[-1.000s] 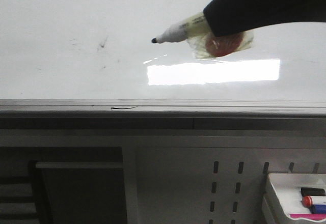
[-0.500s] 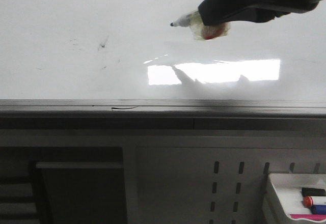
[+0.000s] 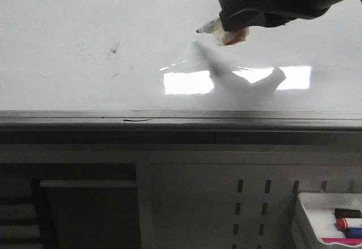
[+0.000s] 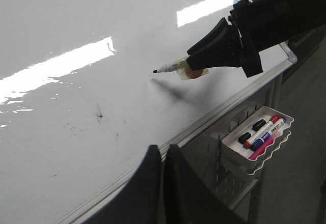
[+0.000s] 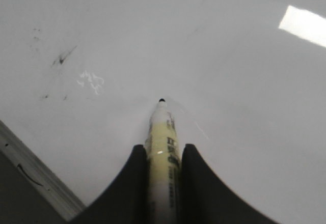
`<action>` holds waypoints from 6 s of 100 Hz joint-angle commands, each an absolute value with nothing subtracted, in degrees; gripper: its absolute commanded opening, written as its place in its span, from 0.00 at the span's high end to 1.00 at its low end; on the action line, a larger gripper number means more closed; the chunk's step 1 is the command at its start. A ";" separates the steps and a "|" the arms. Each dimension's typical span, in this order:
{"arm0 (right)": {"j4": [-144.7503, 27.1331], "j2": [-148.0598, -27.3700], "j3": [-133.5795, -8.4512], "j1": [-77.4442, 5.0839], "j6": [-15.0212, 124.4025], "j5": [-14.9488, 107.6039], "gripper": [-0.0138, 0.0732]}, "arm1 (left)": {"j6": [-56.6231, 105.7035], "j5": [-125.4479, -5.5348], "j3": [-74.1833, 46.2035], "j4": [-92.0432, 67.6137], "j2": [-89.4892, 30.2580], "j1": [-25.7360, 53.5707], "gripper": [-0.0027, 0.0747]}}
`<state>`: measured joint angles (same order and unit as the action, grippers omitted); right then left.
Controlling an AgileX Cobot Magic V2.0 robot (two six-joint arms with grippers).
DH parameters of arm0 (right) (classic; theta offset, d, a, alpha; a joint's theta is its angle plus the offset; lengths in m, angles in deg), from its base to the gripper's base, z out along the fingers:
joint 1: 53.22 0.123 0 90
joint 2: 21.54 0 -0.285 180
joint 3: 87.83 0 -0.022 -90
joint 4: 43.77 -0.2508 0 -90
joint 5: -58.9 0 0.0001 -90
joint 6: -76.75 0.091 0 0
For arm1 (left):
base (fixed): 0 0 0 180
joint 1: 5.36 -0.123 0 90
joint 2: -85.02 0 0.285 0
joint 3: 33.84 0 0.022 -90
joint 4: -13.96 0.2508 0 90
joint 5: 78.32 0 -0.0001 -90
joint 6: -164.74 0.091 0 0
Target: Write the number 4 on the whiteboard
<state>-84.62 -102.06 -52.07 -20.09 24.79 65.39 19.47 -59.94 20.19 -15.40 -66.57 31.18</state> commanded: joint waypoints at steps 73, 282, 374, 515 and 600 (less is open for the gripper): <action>-89.99 -106.40 -54.10 -20.03 24.68 61.00 0.91 | 18.79 -64.11 18.59 -16.94 -66.34 31.00 0.99; -88.28 -97.73 -57.59 -28.24 24.68 51.93 0.92 | 18.79 -66.66 18.59 -16.94 -66.34 31.00 0.99; -88.28 -103.75 -59.54 -28.43 24.68 48.54 0.91 | 18.79 -66.56 18.59 -16.94 -66.34 31.00 0.99; -86.70 -83.86 -56.38 -21.93 24.68 38.89 0.92 | 26.72 -57.76 11.36 -19.15 -57.93 31.13 0.44; -77.26 -83.86 -66.07 -17.00 16.09 19.08 0.92 | 39.47 -42.61 -15.29 -19.92 -25.41 47.20 0.47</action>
